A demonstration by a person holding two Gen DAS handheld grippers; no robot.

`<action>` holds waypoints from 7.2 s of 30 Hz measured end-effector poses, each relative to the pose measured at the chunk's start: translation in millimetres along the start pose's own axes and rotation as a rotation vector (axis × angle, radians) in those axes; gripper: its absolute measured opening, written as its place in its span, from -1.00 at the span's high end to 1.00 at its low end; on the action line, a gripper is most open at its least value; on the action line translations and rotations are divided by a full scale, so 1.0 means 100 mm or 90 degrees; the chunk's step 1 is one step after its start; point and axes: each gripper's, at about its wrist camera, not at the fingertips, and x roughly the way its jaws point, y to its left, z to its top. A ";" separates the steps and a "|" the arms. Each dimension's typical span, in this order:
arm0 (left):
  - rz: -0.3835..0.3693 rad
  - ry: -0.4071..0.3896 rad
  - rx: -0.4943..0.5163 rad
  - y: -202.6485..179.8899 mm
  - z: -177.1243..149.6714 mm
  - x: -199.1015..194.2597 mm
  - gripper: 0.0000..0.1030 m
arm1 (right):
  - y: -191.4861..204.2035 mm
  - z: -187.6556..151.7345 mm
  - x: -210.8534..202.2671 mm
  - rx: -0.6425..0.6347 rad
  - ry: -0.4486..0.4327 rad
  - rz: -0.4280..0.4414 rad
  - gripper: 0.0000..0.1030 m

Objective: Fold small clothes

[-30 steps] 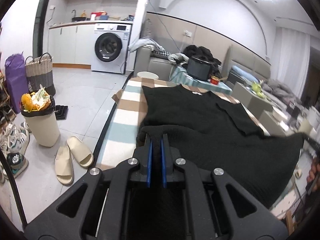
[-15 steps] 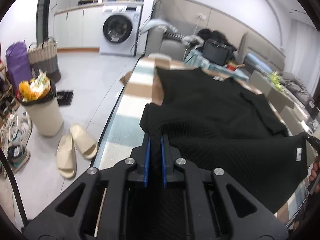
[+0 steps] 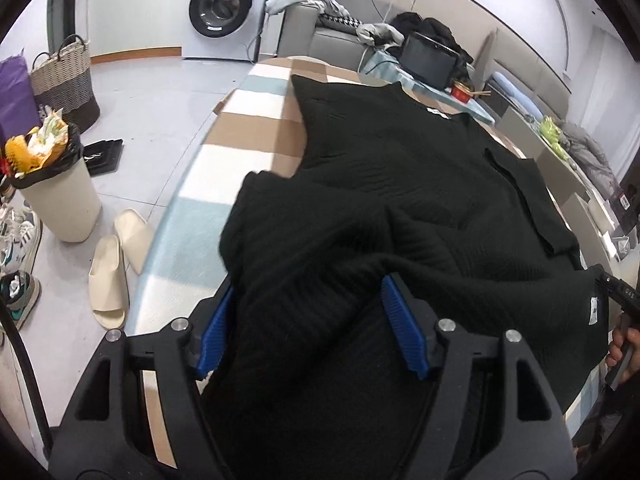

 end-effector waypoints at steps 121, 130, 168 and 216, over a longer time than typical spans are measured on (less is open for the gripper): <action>0.044 -0.048 -0.058 0.17 0.05 -0.32 0.30 | -0.05 -0.40 -0.39 0.011 -0.073 0.032 0.12; 0.048 -0.024 -0.034 0.06 -0.22 -0.21 -0.21 | -0.23 -0.41 -0.24 0.016 -0.013 0.051 -0.01; 0.050 -0.044 0.043 0.01 -1.17 -1.24 0.35 | -0.24 -0.80 -0.88 0.028 0.010 0.135 0.24; -0.047 -0.207 -0.001 -0.31 0.87 -1.21 0.94 | 0.15 0.95 -0.64 0.083 -0.218 0.117 0.89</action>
